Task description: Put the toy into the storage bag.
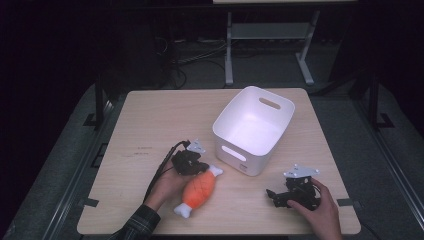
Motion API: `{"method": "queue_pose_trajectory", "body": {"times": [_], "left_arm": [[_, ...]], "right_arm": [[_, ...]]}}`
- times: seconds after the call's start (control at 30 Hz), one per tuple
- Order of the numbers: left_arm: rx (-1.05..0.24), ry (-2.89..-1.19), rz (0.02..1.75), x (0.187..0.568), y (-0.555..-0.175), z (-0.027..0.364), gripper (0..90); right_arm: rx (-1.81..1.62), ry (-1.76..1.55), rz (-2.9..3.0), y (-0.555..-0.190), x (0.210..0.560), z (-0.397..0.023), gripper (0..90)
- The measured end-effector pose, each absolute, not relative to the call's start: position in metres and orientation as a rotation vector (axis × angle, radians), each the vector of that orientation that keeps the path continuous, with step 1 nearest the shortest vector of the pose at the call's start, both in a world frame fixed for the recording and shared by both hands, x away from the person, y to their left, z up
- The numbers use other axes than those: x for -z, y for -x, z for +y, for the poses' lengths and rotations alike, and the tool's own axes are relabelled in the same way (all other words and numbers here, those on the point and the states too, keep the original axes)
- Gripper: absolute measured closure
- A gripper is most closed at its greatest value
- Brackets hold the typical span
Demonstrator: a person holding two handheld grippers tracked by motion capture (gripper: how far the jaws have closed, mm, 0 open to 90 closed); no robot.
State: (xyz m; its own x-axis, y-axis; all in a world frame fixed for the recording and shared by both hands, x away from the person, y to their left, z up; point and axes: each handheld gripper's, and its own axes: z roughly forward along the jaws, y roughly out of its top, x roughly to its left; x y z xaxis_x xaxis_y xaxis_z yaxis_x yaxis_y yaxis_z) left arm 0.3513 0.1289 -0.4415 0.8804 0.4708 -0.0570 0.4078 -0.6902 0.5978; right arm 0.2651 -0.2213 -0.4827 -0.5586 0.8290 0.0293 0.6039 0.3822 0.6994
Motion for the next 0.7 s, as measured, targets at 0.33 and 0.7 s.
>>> {"method": "queue_pose_trajectory", "body": {"times": [0.33, 0.7], "left_arm": [[-0.110, -2.418, 0.585, 0.439, -0.349, 0.109, 89.7], [-0.092, -2.426, 0.553, 0.438, -0.345, 0.100, 89.6]], "right_arm": [[-0.969, -1.253, 2.320, -0.265, 0.483, -0.221, 0.0], [-0.969, -1.253, 2.321, -0.265, 0.483, -0.221, 0.0]]}}
